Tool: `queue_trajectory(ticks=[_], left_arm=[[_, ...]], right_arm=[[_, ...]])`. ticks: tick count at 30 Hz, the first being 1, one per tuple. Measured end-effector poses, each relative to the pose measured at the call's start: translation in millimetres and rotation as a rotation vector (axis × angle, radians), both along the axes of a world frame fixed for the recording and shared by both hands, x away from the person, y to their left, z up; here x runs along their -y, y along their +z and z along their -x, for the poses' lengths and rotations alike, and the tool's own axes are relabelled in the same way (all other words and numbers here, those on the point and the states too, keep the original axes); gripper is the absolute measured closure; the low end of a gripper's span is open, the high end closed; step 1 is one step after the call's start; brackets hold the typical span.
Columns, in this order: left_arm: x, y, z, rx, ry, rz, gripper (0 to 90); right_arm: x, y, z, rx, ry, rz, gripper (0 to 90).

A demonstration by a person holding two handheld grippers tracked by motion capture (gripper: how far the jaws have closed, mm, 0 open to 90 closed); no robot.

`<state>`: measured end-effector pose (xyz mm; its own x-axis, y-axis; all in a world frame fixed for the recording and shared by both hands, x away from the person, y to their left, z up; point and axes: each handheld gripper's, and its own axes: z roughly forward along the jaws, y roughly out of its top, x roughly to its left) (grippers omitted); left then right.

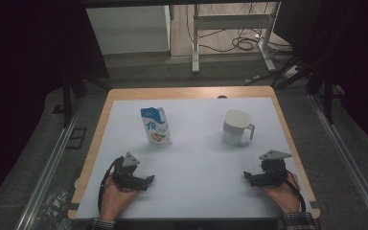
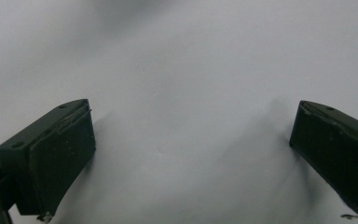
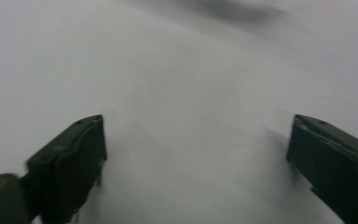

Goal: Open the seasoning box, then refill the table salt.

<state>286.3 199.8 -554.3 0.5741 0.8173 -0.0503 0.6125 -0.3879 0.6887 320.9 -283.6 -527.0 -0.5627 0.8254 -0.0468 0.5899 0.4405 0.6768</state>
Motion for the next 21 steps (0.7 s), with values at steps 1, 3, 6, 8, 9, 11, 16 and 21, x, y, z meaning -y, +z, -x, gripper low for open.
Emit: queue_trajectory(ticks=[1, 3, 6, 8, 9, 11, 16, 21], left_arm=[[0.1, 0.0, 0.1, 0.0, 0.001, 0.0, 0.1], [-0.2, 0.1, -0.2, 0.001, -0.003, -0.002, 0.1], [-0.1, -0.1, -0.2, 0.003, -0.002, -0.002, 0.1], [-0.1, -0.1, -0.2, 0.003, -0.002, -0.002, 0.1], [-0.1, -0.1, -0.2, 0.003, -0.002, -0.002, 0.1], [-0.1, -0.1, -0.2, 0.003, -0.002, -0.002, 0.1], [-0.1, -0.1, -0.2, 0.003, -0.002, -0.002, 0.1], [0.0, -0.1, -0.1, 0.004, -0.001, -0.002, 0.1]], right_arm=[[0.1, 0.8, 0.3, 0.002, -0.004, -0.001, 9.3], [-0.7, 2.1, 0.5, -0.002, 0.004, -0.011, 12.5], [-3.9, 4.3, 0.5, 0.007, 0.013, -0.002, 16.1], [-5.4, 6.7, -0.1, 0.017, 0.006, -0.007, 19.4], [-5.6, 8.0, -0.5, 0.023, 0.007, -0.015, 20.6], [-6.4, 10.7, -1.9, 0.026, 0.003, -0.022, 20.9], [-4.7, 15.0, -4.4, 0.037, -0.015, -0.049, 22.5], [-3.3, 16.1, -8.2, 0.044, -0.024, -0.06, 24.0]])
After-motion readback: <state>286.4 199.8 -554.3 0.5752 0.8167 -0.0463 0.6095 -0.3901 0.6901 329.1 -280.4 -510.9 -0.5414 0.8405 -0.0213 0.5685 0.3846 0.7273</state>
